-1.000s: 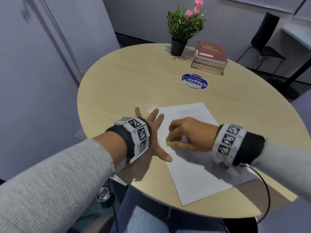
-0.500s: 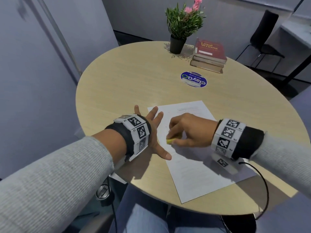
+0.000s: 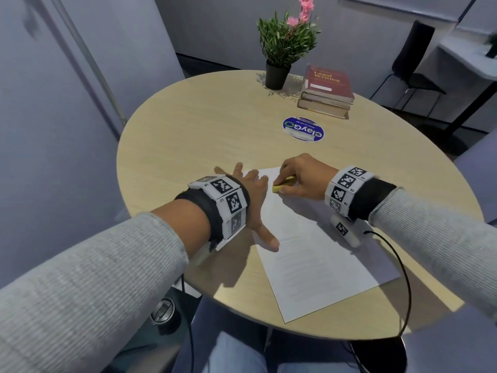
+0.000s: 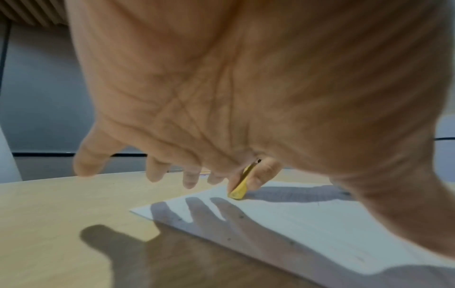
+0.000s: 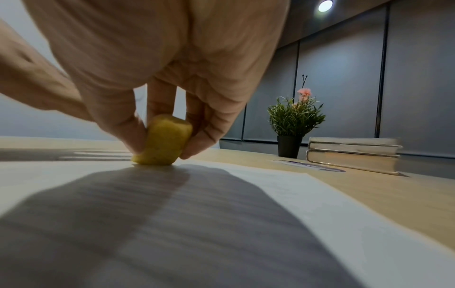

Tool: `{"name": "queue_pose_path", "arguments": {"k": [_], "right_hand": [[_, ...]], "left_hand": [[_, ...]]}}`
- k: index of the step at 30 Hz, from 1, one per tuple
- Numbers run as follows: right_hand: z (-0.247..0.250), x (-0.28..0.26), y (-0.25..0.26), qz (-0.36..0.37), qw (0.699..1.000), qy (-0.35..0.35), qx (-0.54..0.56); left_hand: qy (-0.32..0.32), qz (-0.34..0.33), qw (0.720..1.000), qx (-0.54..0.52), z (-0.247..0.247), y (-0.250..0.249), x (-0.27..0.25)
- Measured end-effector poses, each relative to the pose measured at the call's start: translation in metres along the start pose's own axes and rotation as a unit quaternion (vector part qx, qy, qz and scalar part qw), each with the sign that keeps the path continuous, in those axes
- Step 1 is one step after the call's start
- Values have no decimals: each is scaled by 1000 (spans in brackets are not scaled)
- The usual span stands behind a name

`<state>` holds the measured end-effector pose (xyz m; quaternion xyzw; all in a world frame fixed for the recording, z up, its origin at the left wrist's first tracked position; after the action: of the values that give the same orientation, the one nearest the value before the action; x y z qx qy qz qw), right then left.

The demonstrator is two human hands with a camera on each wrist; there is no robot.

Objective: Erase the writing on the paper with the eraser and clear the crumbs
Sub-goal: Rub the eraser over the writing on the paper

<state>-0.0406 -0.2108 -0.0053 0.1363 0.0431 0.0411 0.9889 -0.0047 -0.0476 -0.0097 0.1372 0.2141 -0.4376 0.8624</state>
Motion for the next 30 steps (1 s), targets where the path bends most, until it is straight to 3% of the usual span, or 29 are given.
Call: {"name": "queue_pose_path", "arguments": {"k": [6,11,16,22,27,30], "right_hand": [[-1,-6,5,-14,1000,0,-5],[-10,-33,33,94,993,77,8],[6,-13,7,8,1000,14,-15],[-12,-45,42,131,987,94,22],[7,-18,9,19,1000,16,-19],[-11,-38,44,125,990,58,-7]], "left_hand": [[11,-11,1000,23,-5,0,5],[11,2,999,40,-7,-3,5],[25,3,999,27,-8,-3,4],[17,-5,999,27,-13,-1,6],[32,-4,999,32,-15,0,9],[39,2,999,30,-16,-1,10]]}}
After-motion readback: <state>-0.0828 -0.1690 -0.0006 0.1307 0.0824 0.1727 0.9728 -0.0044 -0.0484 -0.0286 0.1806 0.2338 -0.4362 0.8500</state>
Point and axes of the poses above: each hand's wrist, its own x-axis towards the middle knuckle, its own z-axis out of the back of the hand, y = z × x, the point moved 2 cm from there along x, towards the middle knuckle, and after that the axes turned 3 degrees about x, right-handed, at the moved point
